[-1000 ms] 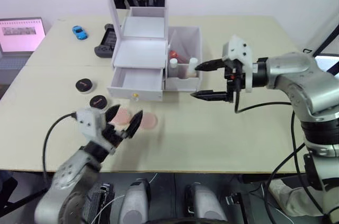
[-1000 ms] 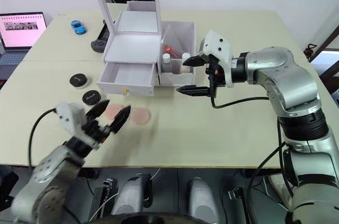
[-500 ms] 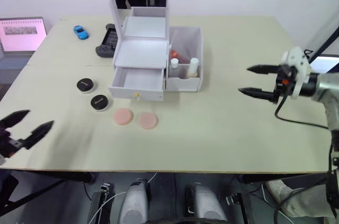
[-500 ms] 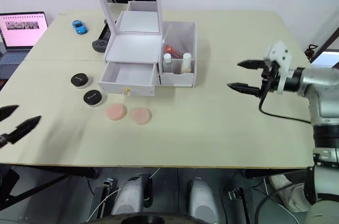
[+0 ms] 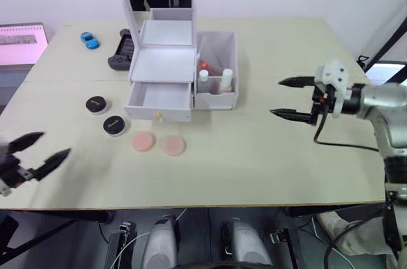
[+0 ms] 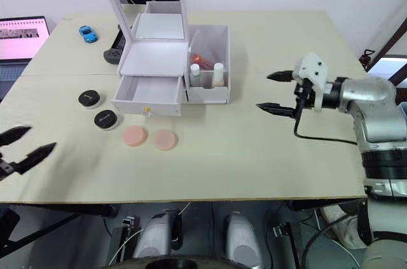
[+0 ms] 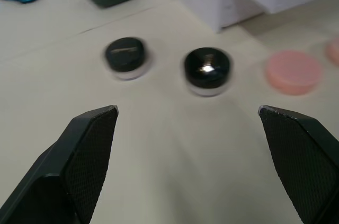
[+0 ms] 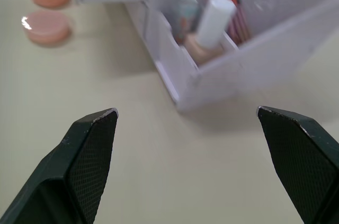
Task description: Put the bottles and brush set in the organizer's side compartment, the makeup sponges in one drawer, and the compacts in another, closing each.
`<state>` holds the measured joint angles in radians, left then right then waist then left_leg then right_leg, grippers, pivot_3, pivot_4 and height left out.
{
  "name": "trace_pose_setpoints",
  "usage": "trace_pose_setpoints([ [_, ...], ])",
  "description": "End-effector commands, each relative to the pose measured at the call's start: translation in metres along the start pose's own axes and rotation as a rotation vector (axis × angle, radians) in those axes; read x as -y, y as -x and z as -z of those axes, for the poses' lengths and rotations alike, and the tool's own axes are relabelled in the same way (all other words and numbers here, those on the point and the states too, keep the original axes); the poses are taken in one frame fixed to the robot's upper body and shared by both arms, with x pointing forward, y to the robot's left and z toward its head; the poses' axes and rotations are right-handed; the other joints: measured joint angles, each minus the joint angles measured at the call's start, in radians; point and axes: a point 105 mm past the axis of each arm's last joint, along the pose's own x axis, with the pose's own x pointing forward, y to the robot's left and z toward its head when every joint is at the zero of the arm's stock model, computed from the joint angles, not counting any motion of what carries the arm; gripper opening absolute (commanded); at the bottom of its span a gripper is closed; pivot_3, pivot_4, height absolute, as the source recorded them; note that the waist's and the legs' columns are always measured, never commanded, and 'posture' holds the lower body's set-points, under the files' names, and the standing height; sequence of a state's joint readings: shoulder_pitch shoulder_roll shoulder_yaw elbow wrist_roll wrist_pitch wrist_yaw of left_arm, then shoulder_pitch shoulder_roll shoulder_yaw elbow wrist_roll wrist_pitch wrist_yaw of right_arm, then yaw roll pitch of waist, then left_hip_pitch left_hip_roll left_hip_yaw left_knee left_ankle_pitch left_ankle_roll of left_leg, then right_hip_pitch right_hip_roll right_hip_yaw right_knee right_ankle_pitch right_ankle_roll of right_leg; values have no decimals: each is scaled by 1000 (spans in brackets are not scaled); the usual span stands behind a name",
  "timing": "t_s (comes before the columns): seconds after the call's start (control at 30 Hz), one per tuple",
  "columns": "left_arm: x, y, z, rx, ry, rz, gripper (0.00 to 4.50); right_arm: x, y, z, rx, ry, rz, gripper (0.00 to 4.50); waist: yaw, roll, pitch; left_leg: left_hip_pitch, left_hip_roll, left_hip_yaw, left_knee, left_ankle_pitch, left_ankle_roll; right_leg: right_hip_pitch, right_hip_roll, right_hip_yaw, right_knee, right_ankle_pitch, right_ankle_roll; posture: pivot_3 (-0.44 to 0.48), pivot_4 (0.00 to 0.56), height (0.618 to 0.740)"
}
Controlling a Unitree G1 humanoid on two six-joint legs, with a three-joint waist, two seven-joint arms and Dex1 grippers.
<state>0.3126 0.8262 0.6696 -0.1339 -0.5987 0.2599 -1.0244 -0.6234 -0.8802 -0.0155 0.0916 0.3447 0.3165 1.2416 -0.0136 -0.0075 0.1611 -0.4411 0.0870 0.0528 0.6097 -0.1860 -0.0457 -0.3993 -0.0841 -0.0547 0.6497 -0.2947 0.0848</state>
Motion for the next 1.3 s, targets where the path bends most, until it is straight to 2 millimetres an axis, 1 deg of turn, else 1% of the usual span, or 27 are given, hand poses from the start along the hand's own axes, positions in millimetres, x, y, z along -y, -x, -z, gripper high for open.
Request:
trace_pose_setpoints([
  [0.03,44,-23,-23,46,-6,187,4469,-17,-13,-44,58,63,-99,4500,2,0,0,0,0,0,0,0,0,0,0,0,0,0,0,0,150,740],
  [0.1,62,-38,-28,43,-26,223,4469,-35,-20,-64,93,28,-215,4500,3,0,0,0,0,0,0,0,0,0,0,0,0,0,0,0,150,740],
  [0.13,67,-45,-31,48,-37,226,4469,-41,-22,-71,106,22,-249,4500,3,0,0,0,0,-1,1,0,0,0,0,0,0,0,0,0,150,740],
  [0.2,82,-59,-32,47,-37,256,4469,-54,-24,-84,113,-27,-335,4500,4,0,0,0,0,-1,1,0,0,1,0,0,0,0,0,0,150,740],
  [0.27,95,-74,-34,70,-6,274,4469,-63,-23,-92,109,-45,-384,4500,4,0,0,0,0,-1,1,0,0,1,0,0,0,0,0,0,150,740],
  [0.33,103,-86,-32,70,12,270,4469,-66,-22,-95,91,-73,-406,4500,4,0,0,0,0,-1,1,0,0,1,0,0,0,0,0,0,150,740],
  [0.4,112,-97,-29,82,41,264,4469,-64,-23,-95,79,-46,-383,4500,5,0,0,0,0,-1,2,0,0,2,0,0,1,0,0,0,150,740],
  [0.47,122,-109,-22,63,53,250,4469,-61,-25,-95,68,-30,-354,4500,5,-1,0,0,0,-1,2,0,0,2,1,0,1,0,0,0,150,740],
  [0.53,131,-121,-15,39,68,234,4469,-60,-26,-96,77,-60,-348,4500,6,-1,0,0,0,-1,2,0,0,2,1,1,1,0,0,0,150,740],
  [0.6,134,-127,-10,23,73,220,4469,-59,-27,-97,70,-34,-331,4500,7,-1,0,0,0,-1,3,0,1,2,1,1,1,0,0,0,150,740],
  [0.73,133,-143,-5,-7,28,190,4469,-56,-27,-100,70,-19,-305,4500,9,-1,0,0,0,-2,3,0,1,2,2,1,2,0,0,0,150,740],
  [0.87,137,-155,1,-33,24,188,4469,-53,-27,-98,56,-2,-280,4500,11,-1,0,0,0,-2,3,0,1,2,1,1,2,0,0,0,150,740],
  [1.03,143,-163,4,-46,23,187,4469,-50,-27,-97,52,4,-258,4500,24,-1,0,0,0,-2,3,0,1,1,2,1,2,0,0,0,150,740],
  [1.13,137,-168,6,-58,21,131,4469,-50,-28,-97,58,5,-253,4500,26,-1,0,0,0,-2,3,0,1,2,2,1,2,0,0,0,150,740],
  [1.23,144,-169,9,-83,7,154,4469,-49,-29,-97,57,11,-241,4500,27,-1,0,0,0,-2,4,0,1,2,2,1,2,0,0,0,150,740],
  [1.3,145,-169,7,-75,26,155,3931,-48,-29,-97,56,14,-235,4500,26,-1,0,0,0,-2,4,0,1,2,2,1,2,0,0,0,150,740],
])
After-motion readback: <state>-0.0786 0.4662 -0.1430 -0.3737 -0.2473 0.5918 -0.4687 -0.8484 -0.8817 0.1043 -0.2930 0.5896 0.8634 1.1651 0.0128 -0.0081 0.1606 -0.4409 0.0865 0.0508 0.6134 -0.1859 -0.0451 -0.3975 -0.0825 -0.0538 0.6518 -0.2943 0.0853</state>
